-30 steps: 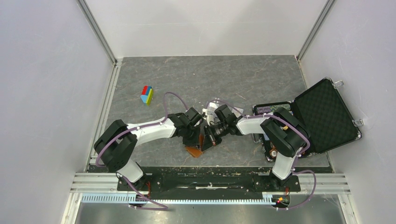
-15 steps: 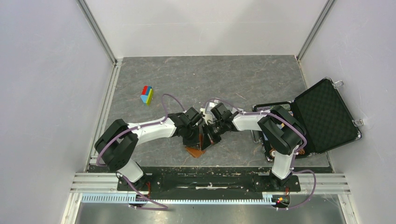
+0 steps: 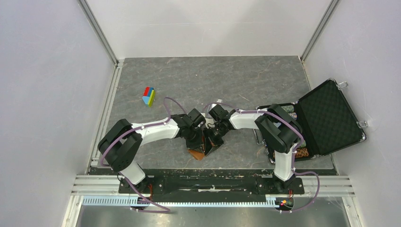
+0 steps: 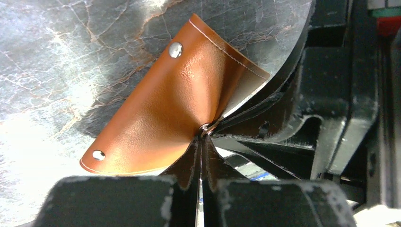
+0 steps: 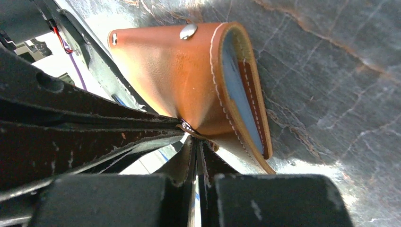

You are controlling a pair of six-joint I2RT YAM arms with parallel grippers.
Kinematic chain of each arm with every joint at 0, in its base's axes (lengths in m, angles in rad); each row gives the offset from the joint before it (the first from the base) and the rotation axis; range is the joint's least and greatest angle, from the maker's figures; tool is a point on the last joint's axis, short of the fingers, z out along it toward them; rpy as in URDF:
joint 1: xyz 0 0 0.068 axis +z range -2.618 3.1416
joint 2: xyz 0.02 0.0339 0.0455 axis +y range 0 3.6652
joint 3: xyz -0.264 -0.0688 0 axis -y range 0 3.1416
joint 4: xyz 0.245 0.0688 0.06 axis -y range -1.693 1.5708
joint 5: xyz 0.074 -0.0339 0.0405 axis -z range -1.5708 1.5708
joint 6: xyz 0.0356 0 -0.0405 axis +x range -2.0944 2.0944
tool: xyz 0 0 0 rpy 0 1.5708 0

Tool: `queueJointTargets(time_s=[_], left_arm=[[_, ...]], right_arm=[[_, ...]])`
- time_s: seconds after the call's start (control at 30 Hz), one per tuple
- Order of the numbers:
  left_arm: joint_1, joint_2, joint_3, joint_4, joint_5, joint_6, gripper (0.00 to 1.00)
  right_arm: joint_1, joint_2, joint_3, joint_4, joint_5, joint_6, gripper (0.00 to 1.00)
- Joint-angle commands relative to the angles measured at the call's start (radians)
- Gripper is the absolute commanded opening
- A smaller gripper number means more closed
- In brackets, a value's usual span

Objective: Put the credit cards into the card holder
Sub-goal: Close the card holder at the center of the board.

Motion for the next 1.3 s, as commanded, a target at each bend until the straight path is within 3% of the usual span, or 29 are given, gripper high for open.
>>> queueJointTargets(time_s=[0.0, 0.33, 0.5, 1.27], left_arm=[[0.038, 0.061, -0.094, 0.001, -0.200, 0.006, 0.02], [0.037, -0.102, -0.061, 0.036, -0.132, 0.087, 0.02], [0.033, -0.146, -0.046, 0.031, -0.096, 0.108, 0.02], [0.011, -0.109, 0.075, -0.071, -0.191, 0.177, 0.02]], right_arm=[[0.037, 0.068, -0.035, 0.003, 0.345, -0.112, 0.00], [-0.068, -0.199, -0.062, 0.143, 0.159, -0.059, 0.00], [-0.093, -0.253, -0.078, 0.210, 0.112, -0.027, 0.00], [-0.068, -0.072, -0.019, 0.350, -0.014, 0.040, 0.00]])
